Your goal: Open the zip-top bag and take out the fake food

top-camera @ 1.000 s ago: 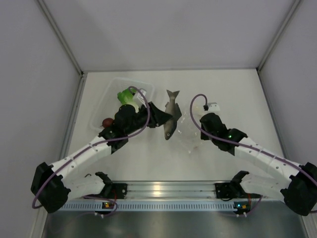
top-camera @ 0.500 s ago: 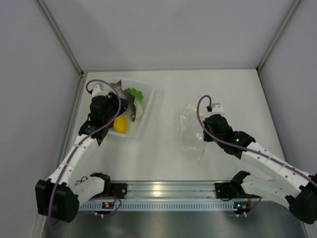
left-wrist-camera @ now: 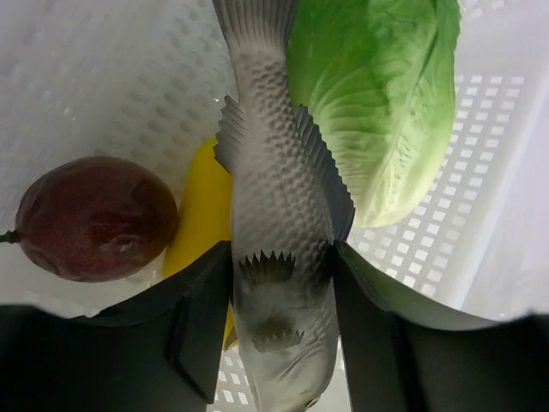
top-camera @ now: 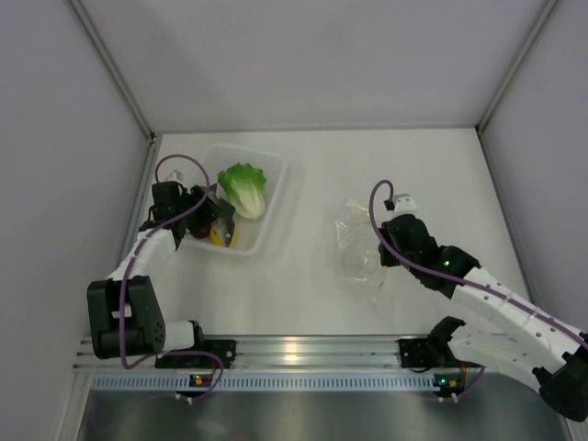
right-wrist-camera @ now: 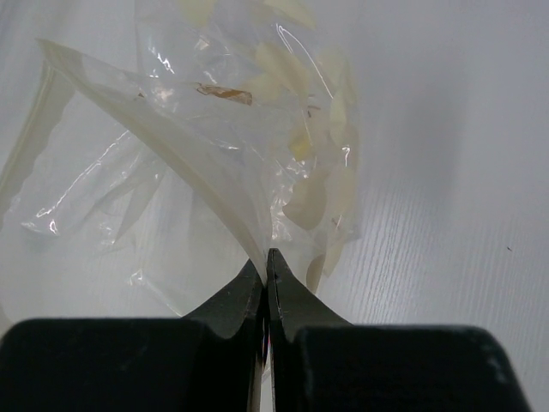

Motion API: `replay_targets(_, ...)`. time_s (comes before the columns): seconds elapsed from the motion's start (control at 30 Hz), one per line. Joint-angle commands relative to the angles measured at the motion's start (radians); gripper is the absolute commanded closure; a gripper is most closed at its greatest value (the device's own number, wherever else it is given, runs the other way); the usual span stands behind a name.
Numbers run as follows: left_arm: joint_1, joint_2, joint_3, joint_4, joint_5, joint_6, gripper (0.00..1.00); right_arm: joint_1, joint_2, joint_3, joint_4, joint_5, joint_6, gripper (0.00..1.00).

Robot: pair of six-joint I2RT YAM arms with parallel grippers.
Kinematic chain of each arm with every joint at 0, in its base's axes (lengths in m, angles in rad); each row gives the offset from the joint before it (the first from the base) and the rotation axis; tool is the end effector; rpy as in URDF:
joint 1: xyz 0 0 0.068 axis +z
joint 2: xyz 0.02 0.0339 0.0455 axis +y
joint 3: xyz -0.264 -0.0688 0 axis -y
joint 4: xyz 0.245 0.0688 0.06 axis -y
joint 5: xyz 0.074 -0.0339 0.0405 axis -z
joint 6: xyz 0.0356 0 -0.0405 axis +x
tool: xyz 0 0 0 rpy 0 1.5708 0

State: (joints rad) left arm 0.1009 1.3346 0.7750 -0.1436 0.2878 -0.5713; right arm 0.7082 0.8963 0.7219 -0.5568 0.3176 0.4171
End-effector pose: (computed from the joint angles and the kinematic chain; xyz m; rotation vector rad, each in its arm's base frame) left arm 0.2798 0.0182 0.2210 -0.6126 2.2216 -0.5722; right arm 0.1493 0.1132 0.2643 -0.1682 2.2623 0.2322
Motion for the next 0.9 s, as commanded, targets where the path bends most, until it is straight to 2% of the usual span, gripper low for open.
replay_targets(0.0, 0.002, -0.031, -0.003, 0.049, 0.08, 0.025, 0.44, -0.015, -0.025, 0.037, -0.017, -0.011, -0.017, 0.98)
replay_targets(0.03, 0.0, -0.04, -0.005, 0.05, 0.082, 0.024, 0.35, -0.013, -0.026, 0.036, -0.017, -0.012, -0.018, 0.97)
replay_targets(0.1, 0.002, -0.072, -0.009, 0.05, 0.088, 0.016, 0.27, -0.015, -0.03, 0.034, -0.017, -0.015, -0.015, 0.98)
replay_targets(0.13, 0.002, -0.081, -0.01, 0.05, 0.093, 0.013, 0.12, -0.015, -0.033, 0.034, -0.017, -0.015, -0.017, 0.98)
replay_targets(0.17, 0.0, -0.098, -0.011, 0.05, 0.097, 0.011, 0.02, -0.015, -0.034, 0.034, -0.017, -0.015, -0.017, 0.98)
replay_targets(0.4, 0.0, -0.231, -0.023, 0.032, 0.158, 0.011, 0.02, -0.015, -0.02, 0.063, -0.037, 0.017, -0.023, 0.99)
replay_targets(0.53, -0.013, -0.32, 0.001, -0.062, 0.175, 0.048, 0.02, -0.013, 0.022, 0.115, -0.055, 0.061, -0.04, 0.99)
replay_targets(0.67, -0.029, -0.415, 0.041, -0.239, 0.16, 0.131, 0.02, -0.016, 0.085, 0.172, -0.09, 0.164, -0.079, 1.0)
replay_targets(0.87, -0.029, -0.555, 0.099, -0.43, 0.093, 0.208, 0.02, -0.147, 0.255, 0.281, -0.137, 0.319, -0.188, 1.0)
